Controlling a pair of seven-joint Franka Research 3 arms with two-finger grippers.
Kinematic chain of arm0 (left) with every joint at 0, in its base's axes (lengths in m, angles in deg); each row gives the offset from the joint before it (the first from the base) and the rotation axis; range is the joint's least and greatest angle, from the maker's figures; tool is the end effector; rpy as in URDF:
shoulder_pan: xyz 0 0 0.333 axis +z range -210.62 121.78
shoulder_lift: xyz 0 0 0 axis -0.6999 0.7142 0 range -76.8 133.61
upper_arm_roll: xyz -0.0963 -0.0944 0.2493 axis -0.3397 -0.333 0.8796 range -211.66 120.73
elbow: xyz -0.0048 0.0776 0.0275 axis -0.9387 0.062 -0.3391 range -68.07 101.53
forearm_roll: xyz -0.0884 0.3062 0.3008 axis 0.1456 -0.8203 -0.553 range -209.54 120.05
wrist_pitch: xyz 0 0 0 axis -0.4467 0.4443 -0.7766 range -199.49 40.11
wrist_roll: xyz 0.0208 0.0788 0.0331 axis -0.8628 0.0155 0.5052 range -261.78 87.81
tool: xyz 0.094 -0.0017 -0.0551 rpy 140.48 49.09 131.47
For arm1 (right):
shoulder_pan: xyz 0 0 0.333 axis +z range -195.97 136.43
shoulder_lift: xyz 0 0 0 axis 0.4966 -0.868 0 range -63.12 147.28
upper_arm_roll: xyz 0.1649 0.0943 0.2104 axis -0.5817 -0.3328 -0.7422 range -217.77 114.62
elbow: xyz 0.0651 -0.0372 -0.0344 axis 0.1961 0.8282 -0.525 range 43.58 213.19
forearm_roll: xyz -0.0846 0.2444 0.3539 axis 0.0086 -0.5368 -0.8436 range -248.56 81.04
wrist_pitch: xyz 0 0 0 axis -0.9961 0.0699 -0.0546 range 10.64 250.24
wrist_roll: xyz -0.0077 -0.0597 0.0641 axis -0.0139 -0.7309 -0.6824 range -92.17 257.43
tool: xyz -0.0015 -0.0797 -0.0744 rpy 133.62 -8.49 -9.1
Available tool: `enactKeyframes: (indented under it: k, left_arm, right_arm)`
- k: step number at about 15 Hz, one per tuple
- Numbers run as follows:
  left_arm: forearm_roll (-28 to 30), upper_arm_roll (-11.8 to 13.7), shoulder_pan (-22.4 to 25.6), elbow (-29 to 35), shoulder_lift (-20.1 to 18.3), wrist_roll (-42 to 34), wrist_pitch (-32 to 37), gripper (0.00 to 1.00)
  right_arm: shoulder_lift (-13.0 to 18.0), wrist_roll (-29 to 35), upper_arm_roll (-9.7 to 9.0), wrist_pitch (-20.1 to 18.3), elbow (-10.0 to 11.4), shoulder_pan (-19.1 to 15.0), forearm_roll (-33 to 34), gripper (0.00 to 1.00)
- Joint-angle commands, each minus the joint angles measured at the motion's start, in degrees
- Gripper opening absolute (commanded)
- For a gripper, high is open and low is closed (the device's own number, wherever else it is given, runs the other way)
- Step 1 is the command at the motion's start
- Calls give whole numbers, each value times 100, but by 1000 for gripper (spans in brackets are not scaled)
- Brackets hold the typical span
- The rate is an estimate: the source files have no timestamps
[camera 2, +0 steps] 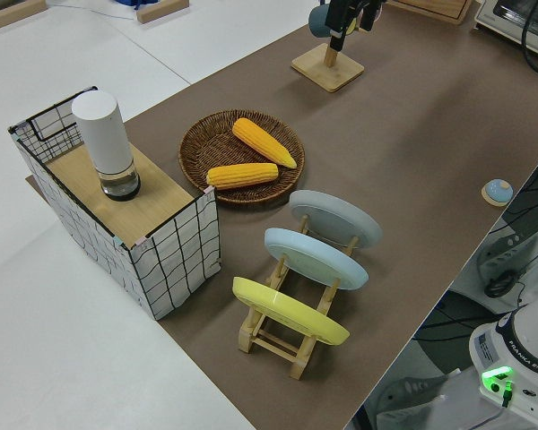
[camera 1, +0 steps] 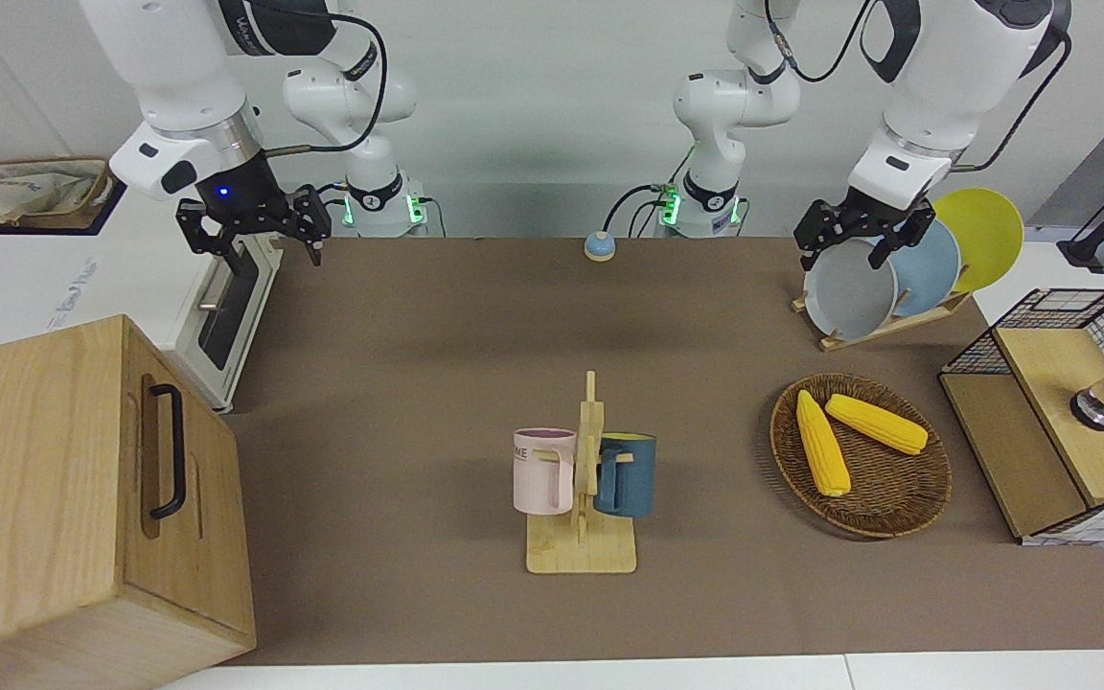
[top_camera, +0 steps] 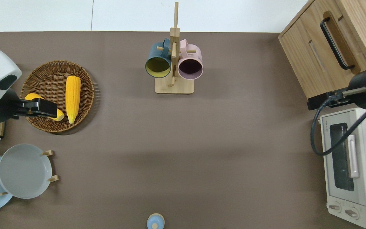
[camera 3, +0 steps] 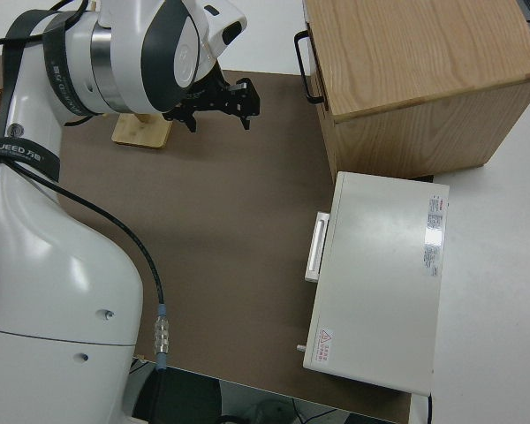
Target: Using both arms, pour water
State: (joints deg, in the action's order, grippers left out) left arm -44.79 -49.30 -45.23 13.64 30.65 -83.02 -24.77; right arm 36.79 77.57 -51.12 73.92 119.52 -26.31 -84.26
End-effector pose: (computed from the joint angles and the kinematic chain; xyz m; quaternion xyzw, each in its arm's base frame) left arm 0.6097 -0.0487 0.5807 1.0000 -0.0058 -0.0050 0.0006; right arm 0.6235 0.0340 0.5975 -0.9975 -0.0705 -0.0049 0.0039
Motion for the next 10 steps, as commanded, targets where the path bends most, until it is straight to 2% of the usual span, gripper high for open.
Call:
enactKeyframes:
  k: [1,6,10]
  left_arm:
    - [-66,23,-16,36,-22,-45,0,995]
    - [-92,32,-7,36,-22,-45,0,995]
    - [-92,49,19,36,-22,-45,0,995]
  right_arm:
    - [151,-57,-116,205,148,-135,-65,987]
    - [116,-57,-116,144,-28,-144,-64,987]
    - [116,-83,-116,188,-28,-144,-126,987]
